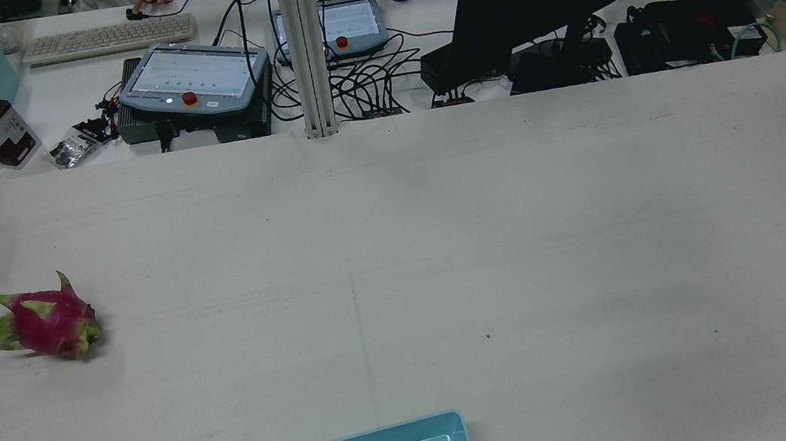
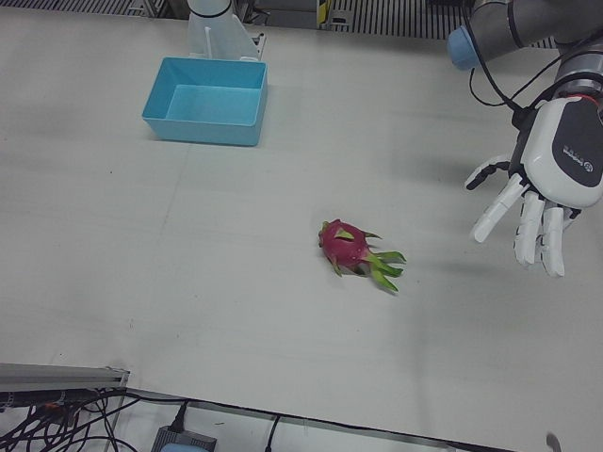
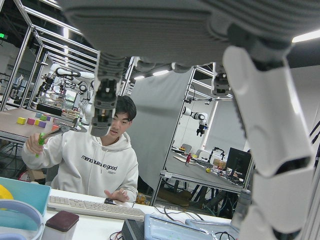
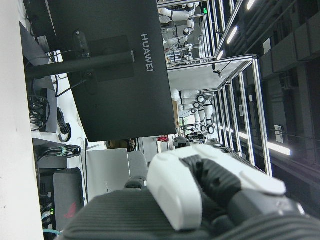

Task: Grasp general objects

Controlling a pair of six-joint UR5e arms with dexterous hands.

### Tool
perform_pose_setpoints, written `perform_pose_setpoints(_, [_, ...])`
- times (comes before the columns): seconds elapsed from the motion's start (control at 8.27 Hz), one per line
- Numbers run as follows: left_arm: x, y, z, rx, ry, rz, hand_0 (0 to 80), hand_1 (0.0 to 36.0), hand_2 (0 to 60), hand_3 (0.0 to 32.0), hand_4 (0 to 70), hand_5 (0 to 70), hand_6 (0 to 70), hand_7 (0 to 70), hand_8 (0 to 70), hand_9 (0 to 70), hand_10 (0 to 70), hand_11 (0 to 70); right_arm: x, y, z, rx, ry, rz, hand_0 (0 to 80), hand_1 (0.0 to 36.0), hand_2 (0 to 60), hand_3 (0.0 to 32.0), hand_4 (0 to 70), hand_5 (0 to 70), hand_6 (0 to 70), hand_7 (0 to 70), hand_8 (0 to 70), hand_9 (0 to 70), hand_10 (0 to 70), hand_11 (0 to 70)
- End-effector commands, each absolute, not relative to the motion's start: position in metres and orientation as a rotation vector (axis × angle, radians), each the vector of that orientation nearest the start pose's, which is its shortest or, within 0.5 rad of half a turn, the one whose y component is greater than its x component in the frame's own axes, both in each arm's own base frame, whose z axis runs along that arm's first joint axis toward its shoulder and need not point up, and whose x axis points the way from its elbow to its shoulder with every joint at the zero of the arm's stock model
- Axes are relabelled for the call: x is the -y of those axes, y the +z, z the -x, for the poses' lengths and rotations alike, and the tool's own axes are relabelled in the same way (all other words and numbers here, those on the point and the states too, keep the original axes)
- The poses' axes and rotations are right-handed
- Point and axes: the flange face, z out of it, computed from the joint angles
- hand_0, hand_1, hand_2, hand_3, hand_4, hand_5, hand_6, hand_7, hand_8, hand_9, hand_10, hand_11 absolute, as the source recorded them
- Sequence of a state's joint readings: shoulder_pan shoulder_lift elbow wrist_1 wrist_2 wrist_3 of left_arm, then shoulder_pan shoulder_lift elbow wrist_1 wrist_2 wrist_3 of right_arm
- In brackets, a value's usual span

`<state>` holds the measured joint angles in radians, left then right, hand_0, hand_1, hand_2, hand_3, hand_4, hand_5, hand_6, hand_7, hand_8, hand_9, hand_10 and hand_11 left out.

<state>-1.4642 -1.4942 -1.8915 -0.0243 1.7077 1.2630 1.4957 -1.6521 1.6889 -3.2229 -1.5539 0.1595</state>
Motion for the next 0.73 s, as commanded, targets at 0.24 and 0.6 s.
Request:
perform_pose_setpoints(0.24, [0.457,0.573,0.054,-1.526,-0.953,-0.916,47.6,11.5,0.0,32.0,0.0,0.0,0.0,0.0,0.0,0.0,0.0,0.0,0.461,0.676,-0.101,-2.110,-2.216,-0.228,0.0,0.0,0.0,0.0,0.0,0.0,0.0,0.0,0.0,0.0,0.0,0.0])
perform_pose_setpoints(0.6, [0.463,0.565,0.031,-1.574,-0.893,-0.891,49.7,15.3,0.0,32.0,0.0,0.0,0.0,0.0,0.0,0.0,0.0,0.0,0.461,0.676,-0.101,-2.110,-2.216,-0.230,0.0,0.0,0.0,0.0,0.0,0.0,0.0,0.0,0.0,0.0,0.0,0.0])
